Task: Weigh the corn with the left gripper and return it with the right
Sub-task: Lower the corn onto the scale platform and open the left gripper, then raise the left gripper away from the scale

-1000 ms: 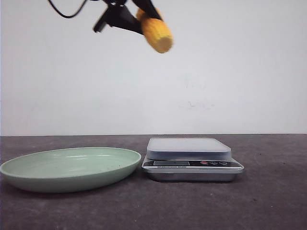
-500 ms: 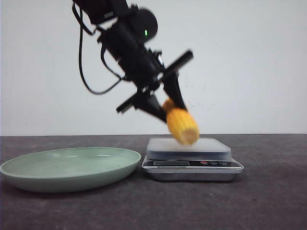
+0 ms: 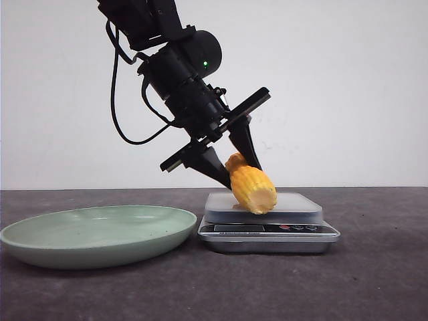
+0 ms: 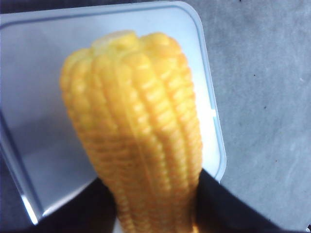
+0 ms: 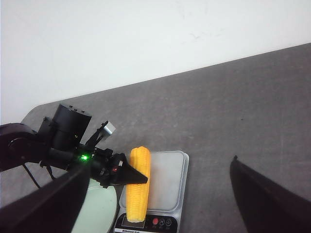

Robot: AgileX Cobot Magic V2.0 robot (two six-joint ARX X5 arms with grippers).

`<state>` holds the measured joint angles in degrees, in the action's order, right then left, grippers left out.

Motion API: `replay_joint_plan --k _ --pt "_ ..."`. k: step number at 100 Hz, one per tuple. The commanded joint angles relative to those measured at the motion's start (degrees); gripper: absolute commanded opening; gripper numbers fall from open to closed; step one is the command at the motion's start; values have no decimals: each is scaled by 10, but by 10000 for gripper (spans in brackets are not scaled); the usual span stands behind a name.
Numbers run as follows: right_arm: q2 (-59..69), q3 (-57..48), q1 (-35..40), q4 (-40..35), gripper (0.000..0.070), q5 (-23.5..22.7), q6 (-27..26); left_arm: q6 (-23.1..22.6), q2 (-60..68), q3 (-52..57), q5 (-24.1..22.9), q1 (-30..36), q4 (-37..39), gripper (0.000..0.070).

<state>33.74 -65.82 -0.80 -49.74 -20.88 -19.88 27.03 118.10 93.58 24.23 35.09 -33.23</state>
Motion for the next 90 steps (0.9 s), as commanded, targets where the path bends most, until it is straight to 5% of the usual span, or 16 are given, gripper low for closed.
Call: replay_joint_plan --k 1,21,34,47,90 --pt "2 -5 1 -1 575 -1 -8 -4 23 10 -2 5 -2 329" --pt "2 -5 1 -5 575 -1 -8 -4 23 10 -2 5 -1 479" --pt "2 -5 1 -5 574 -1 -7 -4 23 16 -2 5 -1 495" --pt "2 -5 1 -5 574 -1 -8 -4 23 33 -2 5 0 612" --pt "2 -5 1 -36 574 4 0 -4 22 126 -5 -4 -22 614"
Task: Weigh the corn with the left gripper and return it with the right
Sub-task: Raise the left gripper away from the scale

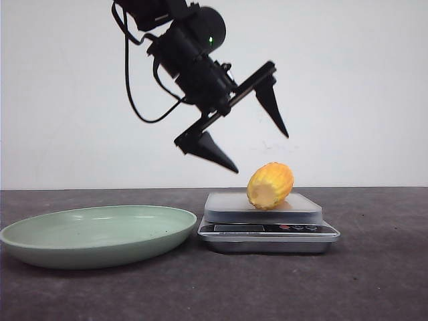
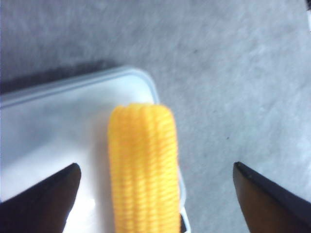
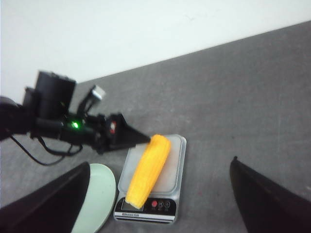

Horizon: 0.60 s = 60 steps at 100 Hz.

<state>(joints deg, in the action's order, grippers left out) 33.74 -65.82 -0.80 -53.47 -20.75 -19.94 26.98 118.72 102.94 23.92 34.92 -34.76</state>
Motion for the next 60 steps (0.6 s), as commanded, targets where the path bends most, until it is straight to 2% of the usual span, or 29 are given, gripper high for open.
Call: replay_joint_plan --k 1,7,14,18,26,31,45,60 --pt "2 -5 1 1 574 3 1 -4 16 36 -2 -3 -9 613" --pt "2 -5 1 0 574 3 3 -5 16 59 -2 -6 -21 606" --pt "2 -5 1 -1 574 3 7 -4 15 94 -1 -12 -40 554" --pt "2 -5 1 -2 574 3 9 -4 15 118 -1 -14 -57 460" --pt "2 -5 1 -4 574 3 11 -11 5 169 -1 -19 -81 193" --pt "2 -5 1 -4 574 3 12 -21 -7 195 -1 -19 -87 101" --pt "2 -5 1 -6 574 17 15 -50 -57 247 -2 -19 -96 9" --pt "2 -5 1 -6 574 18 26 -95 -130 257 -17 -19 -130 10"
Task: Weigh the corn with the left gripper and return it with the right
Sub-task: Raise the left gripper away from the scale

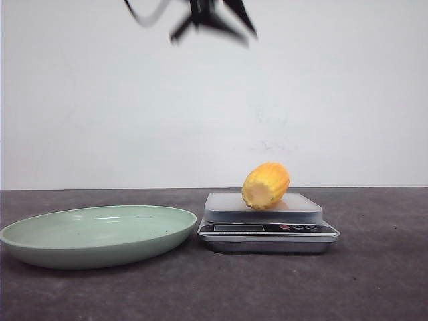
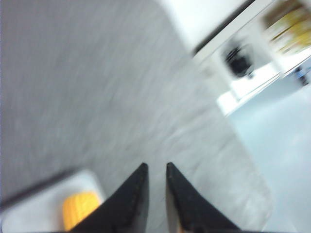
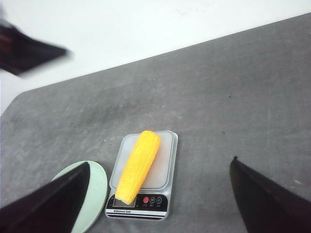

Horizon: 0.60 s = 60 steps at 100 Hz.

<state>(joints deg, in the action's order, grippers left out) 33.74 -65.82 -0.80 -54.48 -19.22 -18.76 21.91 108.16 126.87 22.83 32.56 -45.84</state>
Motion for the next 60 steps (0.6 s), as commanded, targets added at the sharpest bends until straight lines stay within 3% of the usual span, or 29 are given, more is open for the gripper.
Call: replay_joint_plan --k 1,16,40,60 --pt "2 -5 1 4 574 3 15 -50 -30 18 -7 5 -26 10" --pt "2 -5 1 0 574 2 18 -123 -103 18 -21 5 -130 10" --pt "5 -5 1 -1 574 -7 27 -143 -238 18 -23 14 -169 10" --pt "32 -5 3 0 574 -118 33 -201 -347 17 -85 34 -213 10"
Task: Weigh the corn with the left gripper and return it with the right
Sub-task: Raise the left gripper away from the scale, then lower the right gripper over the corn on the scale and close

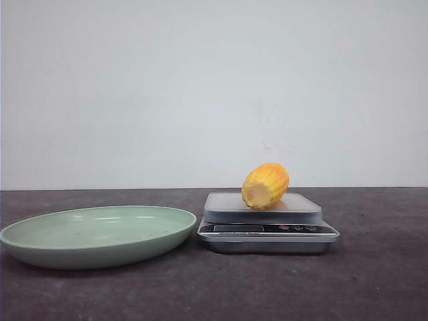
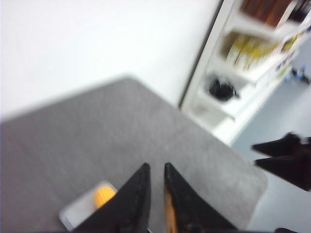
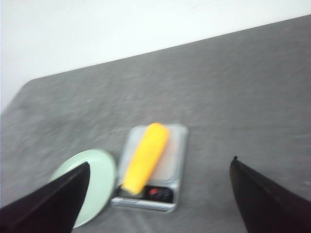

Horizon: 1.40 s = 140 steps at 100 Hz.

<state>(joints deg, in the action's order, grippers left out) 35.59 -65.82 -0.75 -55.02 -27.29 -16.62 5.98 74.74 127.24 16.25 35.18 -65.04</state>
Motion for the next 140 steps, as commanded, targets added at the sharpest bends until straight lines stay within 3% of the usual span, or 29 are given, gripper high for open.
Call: replay_joint_plan --k 1,9,28,42,52,67,74,89,107,140 --pt "16 -5 2 6 574 -43 12 -43 -17 13 -23 9 -26 10" --pt "30 -5 3 12 574 -74 17 -45 -53 13 -51 11 -71 10" --pt "81 -5 3 61 573 -71 -1 -60 -114 13 -136 11 -176 10" --pt "139 -5 20 108 573 -68 -46 -51 -165 9 -148 11 -186 10" --pt "180 -5 64 125 573 -20 -64 -43 -198 9 -150 11 -186 10" --pt "245 -5 160 137 573 110 -68 -32 -232 9 -152 11 -186 10" --pt "280 -5 202 151 573 150 -68 -35 -241 9 -157 11 -186 10" --pt "358 -5 267 203 573 162 -76 -38 -254 9 -160 11 -186 10" --pt "448 -5 306 230 573 233 -143 -38 -261 8 -161 11 -187 10" --pt "570 -5 315 284 573 222 -210 -40 -261 -2 -160 11 -187 10"
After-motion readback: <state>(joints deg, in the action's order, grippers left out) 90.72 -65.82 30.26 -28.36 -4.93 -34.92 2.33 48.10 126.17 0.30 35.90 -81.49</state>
